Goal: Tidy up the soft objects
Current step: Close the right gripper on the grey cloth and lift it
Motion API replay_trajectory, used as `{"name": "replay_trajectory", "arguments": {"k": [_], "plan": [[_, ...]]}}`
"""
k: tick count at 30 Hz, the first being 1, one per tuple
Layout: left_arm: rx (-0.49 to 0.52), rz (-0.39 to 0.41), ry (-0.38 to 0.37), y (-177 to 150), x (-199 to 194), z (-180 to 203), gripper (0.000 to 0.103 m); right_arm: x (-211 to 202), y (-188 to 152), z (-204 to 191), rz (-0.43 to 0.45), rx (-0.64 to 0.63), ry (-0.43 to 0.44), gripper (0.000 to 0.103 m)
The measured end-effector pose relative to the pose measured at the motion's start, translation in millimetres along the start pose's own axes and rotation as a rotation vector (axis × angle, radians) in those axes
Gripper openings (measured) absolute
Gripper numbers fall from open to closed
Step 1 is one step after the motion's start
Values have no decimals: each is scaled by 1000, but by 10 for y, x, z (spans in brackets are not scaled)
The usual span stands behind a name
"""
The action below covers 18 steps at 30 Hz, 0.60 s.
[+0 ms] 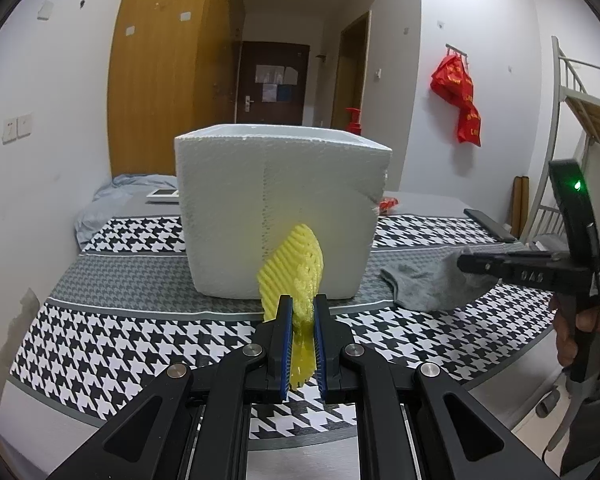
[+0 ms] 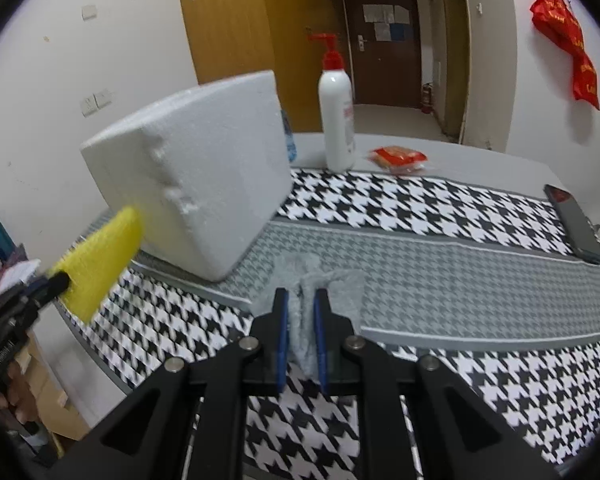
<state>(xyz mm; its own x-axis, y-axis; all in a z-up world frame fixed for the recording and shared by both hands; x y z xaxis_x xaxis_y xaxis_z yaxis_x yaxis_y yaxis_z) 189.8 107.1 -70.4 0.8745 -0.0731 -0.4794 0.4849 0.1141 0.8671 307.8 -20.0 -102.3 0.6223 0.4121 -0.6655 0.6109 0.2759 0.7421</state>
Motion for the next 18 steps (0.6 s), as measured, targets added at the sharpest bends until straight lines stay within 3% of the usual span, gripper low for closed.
{"name": "replay_trajectory", "arguments": {"k": [4, 11, 13, 18], "plan": [[8, -5, -7, 0, 35, 44, 10, 177, -89, 89, -47, 19, -28, 17], [2, -8, 4, -24, 79, 22, 10, 335, -108, 100, -74, 10, -21, 55], [-1, -9, 6, -26, 90, 8, 10, 374, -97, 95, -79, 1, -27, 60], [-2, -13, 5, -29, 108, -9, 10, 479, -96, 90, -117, -22, -59, 61]]}}
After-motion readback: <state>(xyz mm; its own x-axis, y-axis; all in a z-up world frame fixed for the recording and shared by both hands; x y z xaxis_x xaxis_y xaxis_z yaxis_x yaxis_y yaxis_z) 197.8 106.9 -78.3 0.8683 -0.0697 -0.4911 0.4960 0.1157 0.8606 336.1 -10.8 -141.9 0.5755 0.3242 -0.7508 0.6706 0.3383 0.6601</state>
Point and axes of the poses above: each gripper's, at about its wrist camera, not at the fingertips, and x roughly the way its jaws point, z to its right, y to its top, the point moved 6 cm from there along x, roughly the way its jaws point, and after that the axes turned 3 degrees about -x, right-handed, at the moved point
